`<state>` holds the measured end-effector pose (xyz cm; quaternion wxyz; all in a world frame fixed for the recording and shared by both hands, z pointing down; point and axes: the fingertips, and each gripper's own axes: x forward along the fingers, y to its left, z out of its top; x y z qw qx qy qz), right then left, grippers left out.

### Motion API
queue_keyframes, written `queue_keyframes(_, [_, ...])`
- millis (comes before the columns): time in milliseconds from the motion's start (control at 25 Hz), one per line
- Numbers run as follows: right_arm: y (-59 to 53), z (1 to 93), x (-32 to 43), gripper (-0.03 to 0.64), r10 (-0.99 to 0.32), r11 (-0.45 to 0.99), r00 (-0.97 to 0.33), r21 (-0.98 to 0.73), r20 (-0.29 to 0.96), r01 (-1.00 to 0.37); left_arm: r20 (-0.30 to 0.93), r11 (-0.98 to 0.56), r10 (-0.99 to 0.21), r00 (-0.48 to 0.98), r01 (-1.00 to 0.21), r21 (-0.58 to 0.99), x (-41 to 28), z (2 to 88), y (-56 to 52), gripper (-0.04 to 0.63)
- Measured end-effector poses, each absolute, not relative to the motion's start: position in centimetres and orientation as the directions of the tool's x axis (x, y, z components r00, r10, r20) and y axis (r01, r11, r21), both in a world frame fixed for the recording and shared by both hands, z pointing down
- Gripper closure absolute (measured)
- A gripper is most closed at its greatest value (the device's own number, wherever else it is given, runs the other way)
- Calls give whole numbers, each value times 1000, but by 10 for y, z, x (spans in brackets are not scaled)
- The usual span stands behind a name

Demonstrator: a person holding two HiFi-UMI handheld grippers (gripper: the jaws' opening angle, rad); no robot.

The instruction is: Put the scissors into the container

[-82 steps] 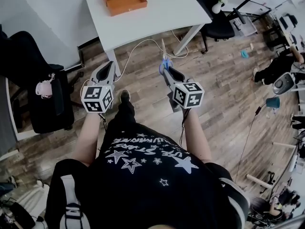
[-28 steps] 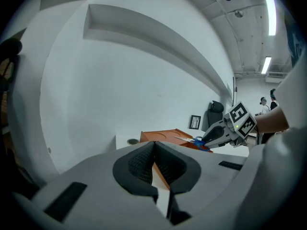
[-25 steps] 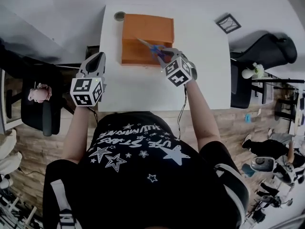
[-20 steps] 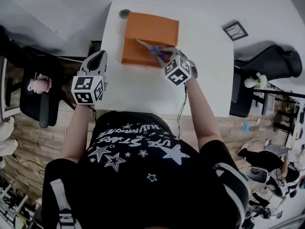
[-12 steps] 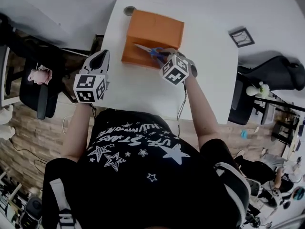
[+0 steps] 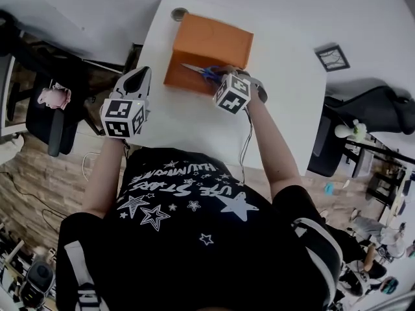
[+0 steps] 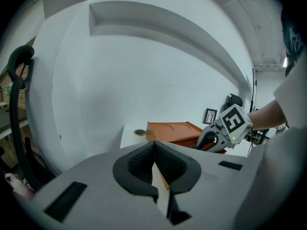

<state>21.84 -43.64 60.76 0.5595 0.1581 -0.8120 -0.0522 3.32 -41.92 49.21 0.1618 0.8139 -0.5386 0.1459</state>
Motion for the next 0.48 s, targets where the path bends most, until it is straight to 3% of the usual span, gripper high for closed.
queue_keyframes(480, [-441,619,212,520,-347,935,-245,312,905,-171,404,-384,-824,396,-916,115,32,497,-426,577])
